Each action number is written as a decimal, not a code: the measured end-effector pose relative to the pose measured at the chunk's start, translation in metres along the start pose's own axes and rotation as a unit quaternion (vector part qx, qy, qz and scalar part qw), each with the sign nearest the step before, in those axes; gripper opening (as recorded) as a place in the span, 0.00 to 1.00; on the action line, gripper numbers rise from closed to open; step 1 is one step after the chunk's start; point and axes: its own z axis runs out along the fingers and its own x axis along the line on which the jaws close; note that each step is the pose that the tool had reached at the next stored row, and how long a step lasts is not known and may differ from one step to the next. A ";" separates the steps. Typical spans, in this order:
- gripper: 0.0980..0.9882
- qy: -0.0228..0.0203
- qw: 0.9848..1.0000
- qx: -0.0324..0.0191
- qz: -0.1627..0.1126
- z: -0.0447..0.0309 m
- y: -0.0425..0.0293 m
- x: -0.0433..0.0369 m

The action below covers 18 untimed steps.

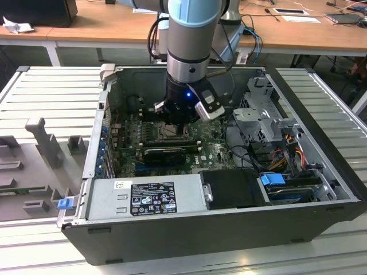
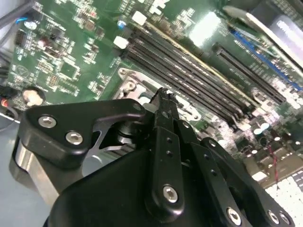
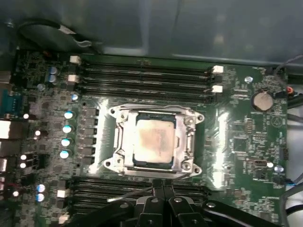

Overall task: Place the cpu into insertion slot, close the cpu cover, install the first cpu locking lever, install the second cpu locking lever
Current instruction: 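Install the second cpu locking lever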

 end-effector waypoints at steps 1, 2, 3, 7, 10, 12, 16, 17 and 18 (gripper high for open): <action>0.01 0.000 1.000 0.000 0.000 0.0000 0.0001 0.0039; 0.01 0.000 1.000 0.000 0.000 0.0002 0.0004 0.0103; 0.01 0.000 1.000 0.000 0.000 0.0005 0.0008 0.0152; 0.01 0.001 1.000 -0.001 -0.007 0.0060 0.0010 0.0280; 0.01 0.002 1.000 -0.002 -0.023 0.0118 0.0005 0.0285; 0.01 0.001 1.000 -0.013 -0.025 0.0135 -0.0004 0.0287; 0.01 0.000 0.999 -0.023 -0.024 0.0133 -0.0078 0.0317; 0.01 0.000 0.999 -0.023 -0.025 0.0133 -0.0086 0.0329; 0.01 0.000 0.999 -0.024 -0.025 0.0133 -0.0090 0.0339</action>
